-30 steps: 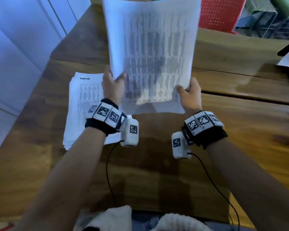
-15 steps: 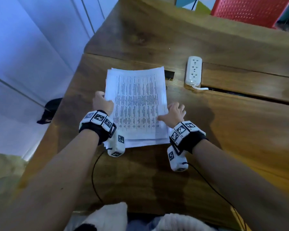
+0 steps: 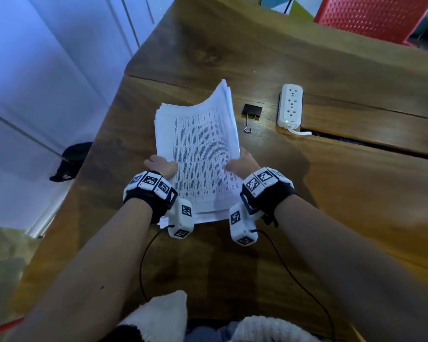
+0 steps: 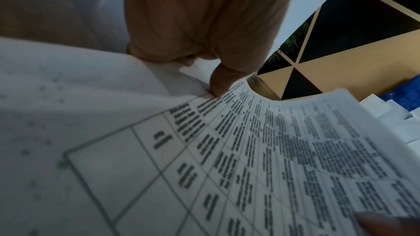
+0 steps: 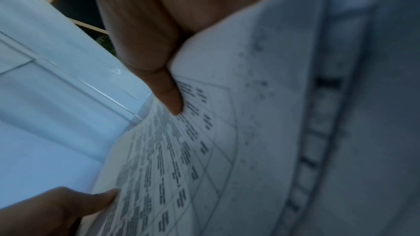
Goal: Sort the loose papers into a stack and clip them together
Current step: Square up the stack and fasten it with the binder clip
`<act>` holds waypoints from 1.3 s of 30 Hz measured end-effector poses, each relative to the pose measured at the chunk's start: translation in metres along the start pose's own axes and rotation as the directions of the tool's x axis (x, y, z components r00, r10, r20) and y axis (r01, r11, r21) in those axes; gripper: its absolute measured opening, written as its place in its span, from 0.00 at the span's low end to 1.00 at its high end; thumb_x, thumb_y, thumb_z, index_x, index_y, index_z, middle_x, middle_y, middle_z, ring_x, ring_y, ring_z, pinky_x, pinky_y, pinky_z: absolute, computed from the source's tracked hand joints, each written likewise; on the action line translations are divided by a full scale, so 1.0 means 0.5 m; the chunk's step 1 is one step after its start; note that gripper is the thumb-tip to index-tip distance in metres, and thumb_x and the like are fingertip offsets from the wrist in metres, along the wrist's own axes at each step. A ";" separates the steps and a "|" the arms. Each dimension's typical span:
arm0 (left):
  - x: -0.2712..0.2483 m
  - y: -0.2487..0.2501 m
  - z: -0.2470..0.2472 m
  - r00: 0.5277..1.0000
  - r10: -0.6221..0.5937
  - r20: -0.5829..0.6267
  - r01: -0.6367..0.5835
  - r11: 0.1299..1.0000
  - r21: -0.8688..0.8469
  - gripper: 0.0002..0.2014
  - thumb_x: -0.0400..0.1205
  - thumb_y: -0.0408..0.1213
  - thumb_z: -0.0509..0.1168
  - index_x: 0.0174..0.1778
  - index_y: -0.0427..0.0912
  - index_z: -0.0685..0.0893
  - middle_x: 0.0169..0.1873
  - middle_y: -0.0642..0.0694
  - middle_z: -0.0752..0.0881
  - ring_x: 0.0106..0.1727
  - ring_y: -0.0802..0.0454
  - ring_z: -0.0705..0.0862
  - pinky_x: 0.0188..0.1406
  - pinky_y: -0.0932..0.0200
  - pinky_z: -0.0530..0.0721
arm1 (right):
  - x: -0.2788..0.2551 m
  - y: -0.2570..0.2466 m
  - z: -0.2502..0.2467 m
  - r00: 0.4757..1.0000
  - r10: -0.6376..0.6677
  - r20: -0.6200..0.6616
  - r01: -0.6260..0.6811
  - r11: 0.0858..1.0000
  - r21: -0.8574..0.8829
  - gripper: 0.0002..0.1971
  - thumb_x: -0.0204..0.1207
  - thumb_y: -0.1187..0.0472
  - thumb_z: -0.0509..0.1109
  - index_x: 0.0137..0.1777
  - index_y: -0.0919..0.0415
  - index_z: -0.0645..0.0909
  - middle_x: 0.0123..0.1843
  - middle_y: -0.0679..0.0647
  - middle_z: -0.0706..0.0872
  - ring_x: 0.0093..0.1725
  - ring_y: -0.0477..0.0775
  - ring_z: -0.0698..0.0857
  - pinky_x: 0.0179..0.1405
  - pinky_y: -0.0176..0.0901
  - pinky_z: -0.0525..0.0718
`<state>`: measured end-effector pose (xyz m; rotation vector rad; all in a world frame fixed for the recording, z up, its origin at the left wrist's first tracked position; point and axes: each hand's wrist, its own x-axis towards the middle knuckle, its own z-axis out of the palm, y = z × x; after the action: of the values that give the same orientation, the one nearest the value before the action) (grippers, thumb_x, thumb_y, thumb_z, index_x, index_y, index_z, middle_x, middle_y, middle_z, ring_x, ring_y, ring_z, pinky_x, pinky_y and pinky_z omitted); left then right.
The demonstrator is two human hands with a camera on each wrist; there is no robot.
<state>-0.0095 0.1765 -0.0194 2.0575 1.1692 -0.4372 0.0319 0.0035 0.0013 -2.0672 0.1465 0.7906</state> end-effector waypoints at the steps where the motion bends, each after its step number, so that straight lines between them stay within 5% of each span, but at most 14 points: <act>1: -0.005 -0.004 0.002 1.000 -0.003 0.007 0.003 1.000 -0.014 0.31 0.84 0.37 0.56 0.79 0.28 0.50 0.78 0.34 0.55 0.77 0.36 0.63 0.75 0.48 0.63 | -0.008 0.004 -0.001 0.999 -0.041 0.002 0.041 0.999 0.011 0.27 0.73 0.72 0.67 0.73 0.63 0.67 0.59 0.62 0.82 0.51 0.55 0.82 0.56 0.50 0.85; 4: -0.007 -0.024 0.007 1.000 0.009 0.029 -0.005 0.991 -0.137 0.34 0.82 0.44 0.60 0.78 0.29 0.56 0.76 0.33 0.61 0.75 0.35 0.68 0.73 0.47 0.68 | -0.049 0.025 -0.046 0.982 -0.176 0.074 0.167 0.980 0.112 0.26 0.73 0.74 0.68 0.69 0.57 0.69 0.55 0.55 0.83 0.52 0.55 0.84 0.52 0.50 0.85; 8: -0.002 -0.049 0.042 0.978 0.081 0.195 0.037 0.844 -0.535 0.54 0.56 0.71 0.74 0.67 0.31 0.74 0.63 0.29 0.81 0.61 0.30 0.83 0.58 0.39 0.83 | -0.116 0.084 -0.148 0.939 -0.324 0.114 0.292 0.929 0.227 0.22 0.73 0.74 0.68 0.60 0.51 0.73 0.53 0.52 0.86 0.55 0.54 0.86 0.56 0.56 0.85; 11: -0.132 0.010 0.044 0.910 0.288 0.298 0.010 0.704 -0.710 0.27 0.76 0.50 0.70 0.66 0.38 0.79 0.58 0.37 0.86 0.64 0.36 0.80 0.64 0.39 0.80 | -0.165 0.132 -0.228 0.917 -0.394 0.059 0.378 0.907 0.185 0.23 0.70 0.70 0.73 0.63 0.52 0.75 0.59 0.57 0.85 0.61 0.56 0.84 0.60 0.59 0.83; 13: -0.191 0.057 0.064 0.874 0.444 0.198 -0.107 0.572 -0.813 0.16 0.81 0.34 0.66 0.65 0.36 0.79 0.45 0.47 0.89 0.54 0.44 0.83 0.50 0.51 0.86 | -0.192 0.153 -0.283 0.897 -0.438 -0.056 0.441 0.883 0.159 0.22 0.68 0.74 0.73 0.58 0.53 0.77 0.56 0.56 0.86 0.59 0.56 0.85 0.61 0.59 0.83; 16: -0.290 0.133 0.084 0.824 0.566 0.000 -0.284 0.412 -0.866 0.10 0.80 0.27 0.66 0.56 0.36 0.81 0.41 0.51 0.88 0.41 0.56 0.87 0.36 0.63 0.86 | -0.233 0.166 -0.367 0.843 -0.463 -0.274 0.521 0.828 0.206 0.22 0.66 0.78 0.73 0.56 0.55 0.78 0.49 0.45 0.86 0.50 0.43 0.86 0.54 0.47 0.86; 20: -0.378 0.207 0.099 0.694 0.708 -0.135 -0.421 0.246 -0.873 0.06 0.75 0.26 0.70 0.44 0.39 0.83 0.31 0.53 0.90 0.35 0.57 0.88 0.38 0.58 0.87 | -0.284 0.174 -0.457 0.708 -0.546 -0.448 0.673 0.714 0.192 0.21 0.66 0.76 0.74 0.56 0.60 0.76 0.42 0.37 0.89 0.45 0.35 0.87 0.42 0.30 0.85; 24: -0.424 0.227 0.134 0.621 0.740 -0.256 -0.538 0.166 -0.826 0.24 0.64 0.39 0.76 0.54 0.33 0.82 0.45 0.46 0.90 0.48 0.49 0.88 0.48 0.53 0.88 | -0.302 0.209 -0.484 0.643 -0.558 -0.525 0.729 0.656 0.195 0.24 0.67 0.76 0.74 0.57 0.56 0.73 0.50 0.42 0.87 0.49 0.36 0.86 0.44 0.28 0.84; 28: -0.440 0.250 0.159 0.584 0.725 -0.365 -0.666 0.170 -0.726 0.33 0.63 0.46 0.76 0.58 0.33 0.75 0.52 0.39 0.86 0.49 0.49 0.87 0.47 0.51 0.88 | -0.295 0.223 -0.489 0.569 -0.476 -0.670 0.755 0.625 0.198 0.33 0.64 0.73 0.76 0.65 0.63 0.61 0.67 0.61 0.74 0.65 0.52 0.78 0.59 0.36 0.83; 30: -0.450 0.271 0.156 0.497 0.763 -0.413 -0.746 0.133 -0.653 0.28 0.69 0.39 0.75 0.61 0.42 0.69 0.57 0.37 0.82 0.54 0.51 0.85 0.54 0.51 0.87 | -0.298 0.207 -0.495 0.466 -0.490 -0.737 0.815 0.563 0.141 0.38 0.63 0.74 0.74 0.68 0.58 0.56 0.73 0.62 0.66 0.71 0.55 0.72 0.70 0.45 0.77; 32: -0.454 0.289 0.151 0.375 0.802 -0.466 -0.870 0.131 -0.475 0.29 0.74 0.37 0.72 0.69 0.45 0.68 0.65 0.46 0.77 0.63 0.62 0.77 0.64 0.67 0.77 | -0.303 0.184 -0.501 0.352 -0.579 -0.736 0.823 0.566 -0.051 0.39 0.63 0.75 0.69 0.73 0.60 0.56 0.73 0.54 0.64 0.71 0.46 0.69 0.76 0.33 0.67; 34: -0.446 0.296 0.150 0.281 0.846 -0.453 -0.949 0.173 -0.265 0.28 0.73 0.46 0.71 0.68 0.44 0.75 0.63 0.47 0.76 0.61 0.63 0.75 0.59 0.76 0.73 | -0.309 0.161 -0.503 0.338 -0.648 -0.682 0.744 0.628 -0.228 0.33 0.65 0.77 0.65 0.71 0.58 0.67 0.67 0.52 0.67 0.56 0.33 0.72 0.57 0.11 0.65; 36: -0.436 0.291 0.150 0.323 0.849 -0.418 -0.935 0.219 -0.278 0.20 0.72 0.47 0.72 0.58 0.44 0.79 0.54 0.48 0.78 0.53 0.59 0.79 0.47 0.73 0.80 | -0.306 0.159 -0.505 0.384 -0.634 -0.672 0.684 0.684 -0.255 0.28 0.67 0.77 0.63 0.67 0.59 0.76 0.62 0.56 0.71 0.39 0.31 0.71 0.39 0.10 0.67; 39: -0.430 0.281 0.151 0.422 0.815 -0.397 -0.837 0.181 -0.517 0.17 0.75 0.34 0.71 0.49 0.49 0.68 0.44 0.52 0.78 0.40 0.70 0.83 0.38 0.70 0.83 | -0.291 0.182 -0.517 0.457 -0.554 -0.696 0.763 0.646 -0.012 0.30 0.67 0.80 0.60 0.67 0.55 0.71 0.63 0.54 0.73 0.33 0.38 0.74 0.33 0.22 0.75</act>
<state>-0.0007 -0.0544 0.1162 1.6776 -0.0365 0.5315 0.0060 -0.2797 0.1255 -1.7695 -0.1754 -0.4667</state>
